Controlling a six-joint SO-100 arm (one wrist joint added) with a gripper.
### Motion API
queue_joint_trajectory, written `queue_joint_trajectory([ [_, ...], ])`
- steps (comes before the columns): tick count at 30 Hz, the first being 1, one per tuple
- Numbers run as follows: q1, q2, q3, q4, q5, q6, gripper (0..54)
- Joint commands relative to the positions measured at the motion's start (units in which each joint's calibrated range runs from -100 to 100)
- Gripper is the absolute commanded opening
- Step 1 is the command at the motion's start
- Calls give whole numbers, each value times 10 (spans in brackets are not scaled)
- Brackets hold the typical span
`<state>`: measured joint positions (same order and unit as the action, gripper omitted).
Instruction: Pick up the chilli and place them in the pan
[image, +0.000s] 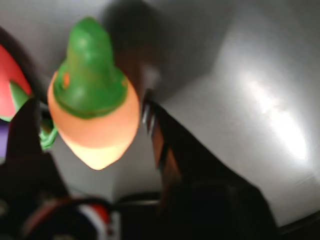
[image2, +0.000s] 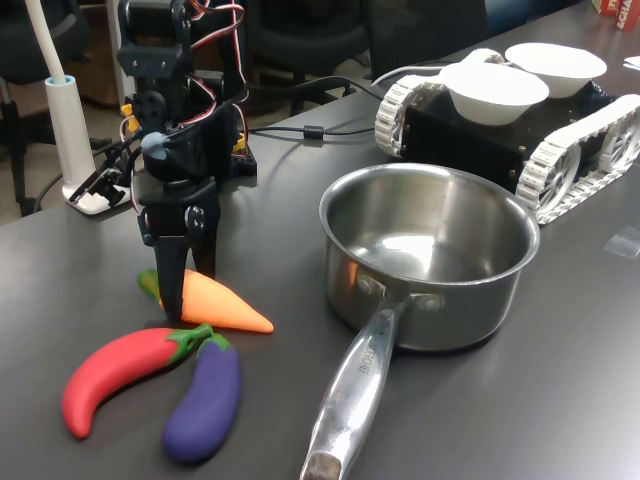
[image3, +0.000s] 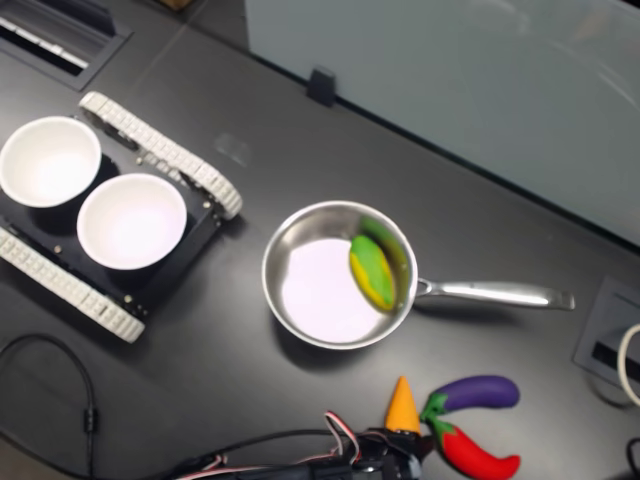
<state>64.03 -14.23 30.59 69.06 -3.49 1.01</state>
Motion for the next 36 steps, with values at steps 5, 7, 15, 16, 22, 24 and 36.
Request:
queue_joint_trajectory([
  [5, 11, 26, -60, -13, 10, 9, 289],
  [7, 11, 30, -64, -11, 10, 9, 276],
  [15, 4, 26, -59, -10, 21, 8, 124],
  [16, 4, 25, -57, -10, 25, 8, 104],
  [22, -8, -11, -19, -25, 45, 8, 10],
  [24, -12, -33, 4, -35, 49, 8, 0],
  [36, 4, -155, 14, -34, 37, 8, 0],
])
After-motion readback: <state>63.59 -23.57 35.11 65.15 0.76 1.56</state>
